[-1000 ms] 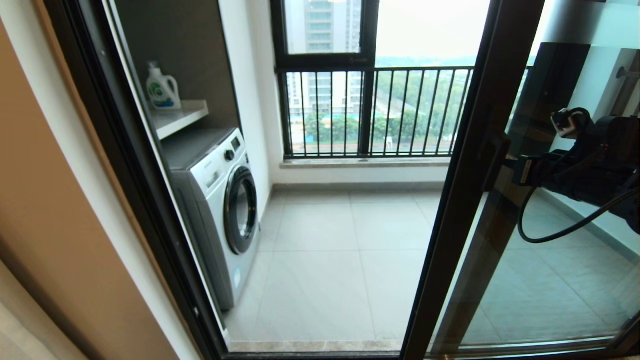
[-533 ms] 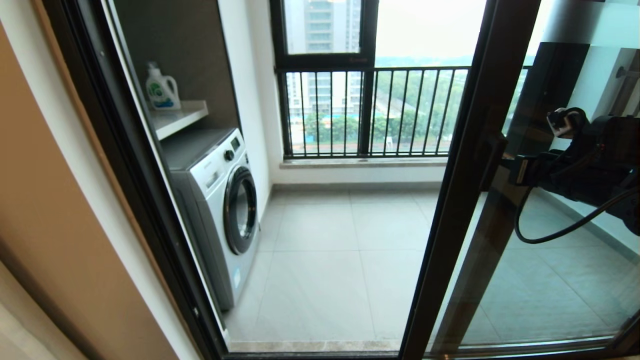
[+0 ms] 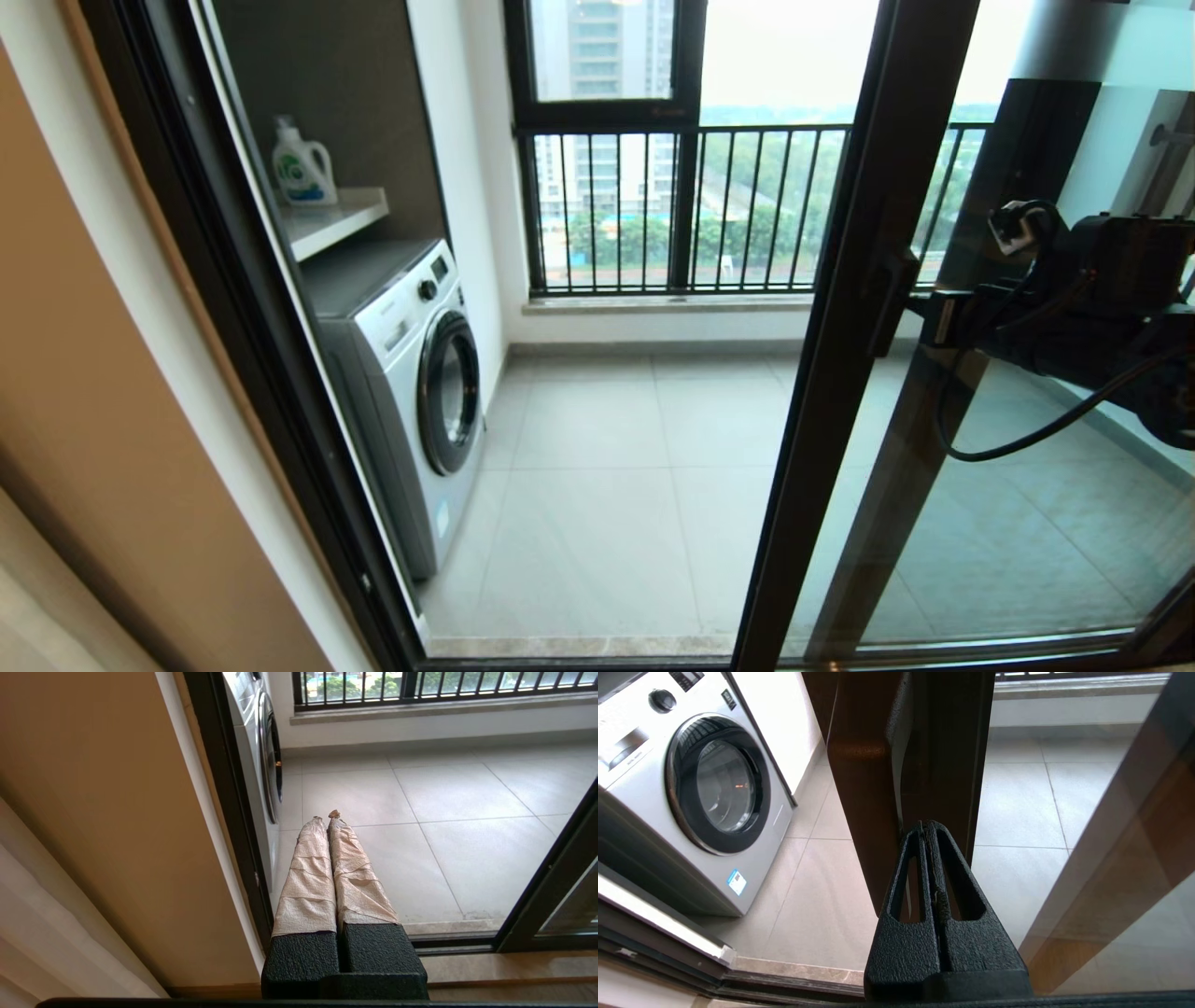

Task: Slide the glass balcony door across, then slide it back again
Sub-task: Close the slid door

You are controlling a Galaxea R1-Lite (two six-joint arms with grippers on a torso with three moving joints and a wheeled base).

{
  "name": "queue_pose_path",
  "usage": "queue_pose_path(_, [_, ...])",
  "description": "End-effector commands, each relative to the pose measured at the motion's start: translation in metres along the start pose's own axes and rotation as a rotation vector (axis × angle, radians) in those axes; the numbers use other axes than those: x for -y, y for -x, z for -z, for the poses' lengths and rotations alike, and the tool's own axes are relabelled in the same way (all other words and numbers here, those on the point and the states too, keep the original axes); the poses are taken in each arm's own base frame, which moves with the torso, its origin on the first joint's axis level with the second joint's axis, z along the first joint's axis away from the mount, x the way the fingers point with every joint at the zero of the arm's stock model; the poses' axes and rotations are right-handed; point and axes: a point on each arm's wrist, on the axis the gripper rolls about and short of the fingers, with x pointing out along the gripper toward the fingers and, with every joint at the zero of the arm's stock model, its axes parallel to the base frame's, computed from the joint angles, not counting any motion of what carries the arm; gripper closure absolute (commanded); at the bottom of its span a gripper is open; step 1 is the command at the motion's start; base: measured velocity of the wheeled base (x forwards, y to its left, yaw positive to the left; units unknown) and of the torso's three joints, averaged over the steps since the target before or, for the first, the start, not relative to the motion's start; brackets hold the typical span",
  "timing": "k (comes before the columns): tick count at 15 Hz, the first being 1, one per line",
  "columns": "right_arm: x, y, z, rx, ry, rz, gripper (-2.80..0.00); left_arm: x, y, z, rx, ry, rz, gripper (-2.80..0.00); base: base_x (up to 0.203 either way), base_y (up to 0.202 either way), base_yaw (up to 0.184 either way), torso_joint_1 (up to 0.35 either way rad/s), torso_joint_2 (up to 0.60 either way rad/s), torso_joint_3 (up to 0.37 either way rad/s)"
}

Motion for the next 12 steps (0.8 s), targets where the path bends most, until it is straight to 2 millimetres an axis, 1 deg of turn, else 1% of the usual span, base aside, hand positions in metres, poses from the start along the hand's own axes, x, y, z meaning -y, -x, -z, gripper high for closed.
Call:
queue_pose_path(1, [-0.015,-0.005,0.004,-0.011,0.006,-0.031,0.00,0.000,0.000,0.000,-0.003,0.000,0.000,0.00,0.000,0.000,0.000,0.000,0.00,0.000])
queue_pose_path(8, [-0.041,-0.009,0.003,-0.009,0.022,-0.080,0.00,0.000,0.000,0.000,-0.003,0.000,0.000,0.00,0.000,0.000,0.000,0.000,0.00,0.000])
queue_pose_path(12, [-0.056,-0.014,0.008,-0.024,0.028,-0.117,0.00,0.000,0.000,0.000,-0.003,0.000,-0.001,0.00,0.000,0.000,0.000,0.000,0.00,0.000])
